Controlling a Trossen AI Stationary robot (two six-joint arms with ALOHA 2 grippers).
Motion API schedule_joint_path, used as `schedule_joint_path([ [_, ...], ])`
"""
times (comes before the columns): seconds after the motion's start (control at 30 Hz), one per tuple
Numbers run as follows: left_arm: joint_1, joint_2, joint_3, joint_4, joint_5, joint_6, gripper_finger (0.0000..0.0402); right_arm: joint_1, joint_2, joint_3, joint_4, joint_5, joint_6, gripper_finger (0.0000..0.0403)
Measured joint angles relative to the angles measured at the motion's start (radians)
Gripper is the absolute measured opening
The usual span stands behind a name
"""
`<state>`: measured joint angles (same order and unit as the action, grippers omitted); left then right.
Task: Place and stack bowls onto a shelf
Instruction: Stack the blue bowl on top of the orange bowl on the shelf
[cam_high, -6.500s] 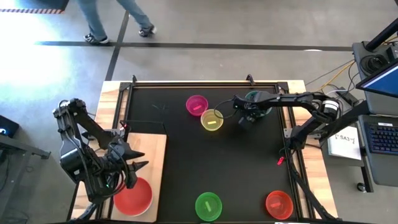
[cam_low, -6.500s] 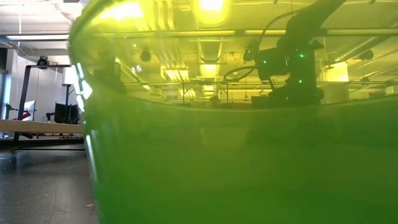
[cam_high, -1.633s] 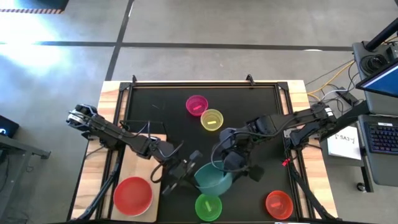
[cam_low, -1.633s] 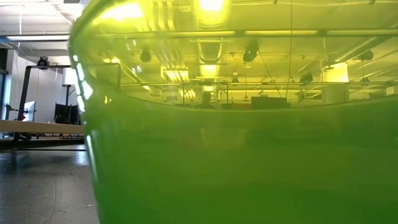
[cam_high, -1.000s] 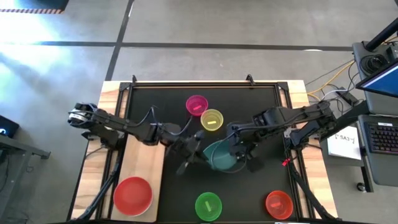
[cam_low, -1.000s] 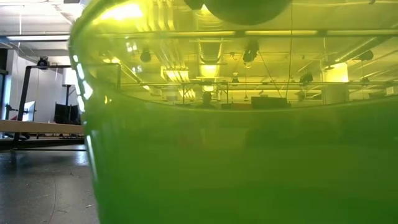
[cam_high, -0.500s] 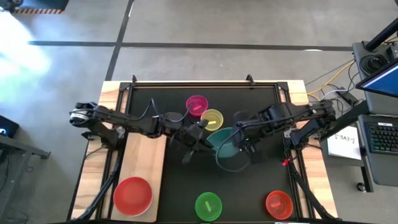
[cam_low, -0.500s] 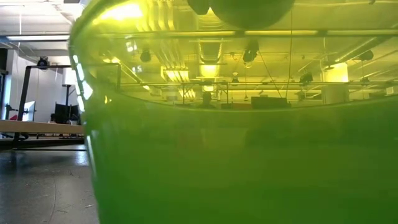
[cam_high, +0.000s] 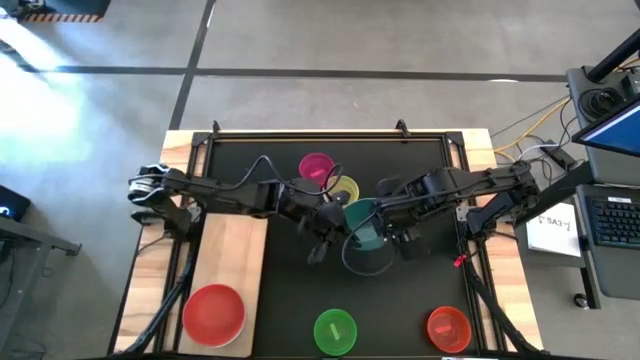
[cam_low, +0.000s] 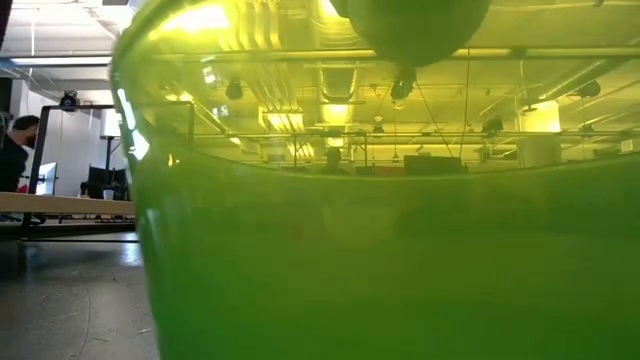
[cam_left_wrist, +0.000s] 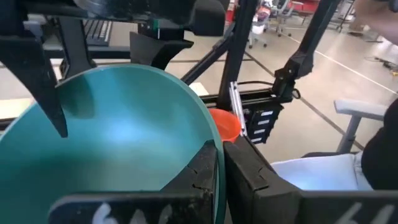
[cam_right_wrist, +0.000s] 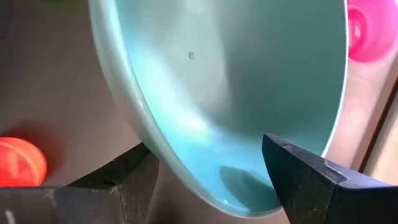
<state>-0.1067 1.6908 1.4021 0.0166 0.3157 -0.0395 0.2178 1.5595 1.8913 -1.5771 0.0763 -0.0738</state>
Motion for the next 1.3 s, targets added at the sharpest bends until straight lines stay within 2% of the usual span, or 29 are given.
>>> schedule_joint_path([
  [0.1,-0.001,-0.012,-0.008,-0.007,-0.001,0.001,0.0,-0.002,-0.001,0.003,0.018,-0.049,-0.026,0.0269],
  [0.27,0.0,-0.016,-0.025,-0.01,-0.007,0.005,0.0,-0.005,-0.001,0.015,0.011,-0.013,-0.023,0.027],
  [0.43,0.003,-0.014,-0.028,-0.017,-0.011,0.006,0.0,-0.012,-0.001,0.015,0.013,-0.02,0.003,0.0275],
  [0.7,0.009,-0.014,-0.024,-0.055,-0.014,-0.005,0.0,-0.016,-0.001,0.017,0.012,-0.023,-0.001,0.0346],
  [0.87,0.024,-0.014,-0.024,-0.156,-0.081,-0.042,0.0,-0.015,-0.022,0.017,0.009,-0.023,-0.008,0.0369],
  [0.97,0.029,-0.019,-0.024,-0.245,-0.124,-0.091,0.0,-0.017,-0.042,0.017,0.008,-0.013,-0.014,0.037],
  [1.1,0.022,-0.044,-0.024,-0.345,-0.124,-0.192,0.0,-0.017,-0.075,0.017,0.007,-0.014,0.033,0.037],
  [1.3,-0.074,-0.086,-0.024,-0.424,-0.108,-0.458,0.0,-0.016,-0.087,0.017,0.006,-0.04,0.075,0.037],
])
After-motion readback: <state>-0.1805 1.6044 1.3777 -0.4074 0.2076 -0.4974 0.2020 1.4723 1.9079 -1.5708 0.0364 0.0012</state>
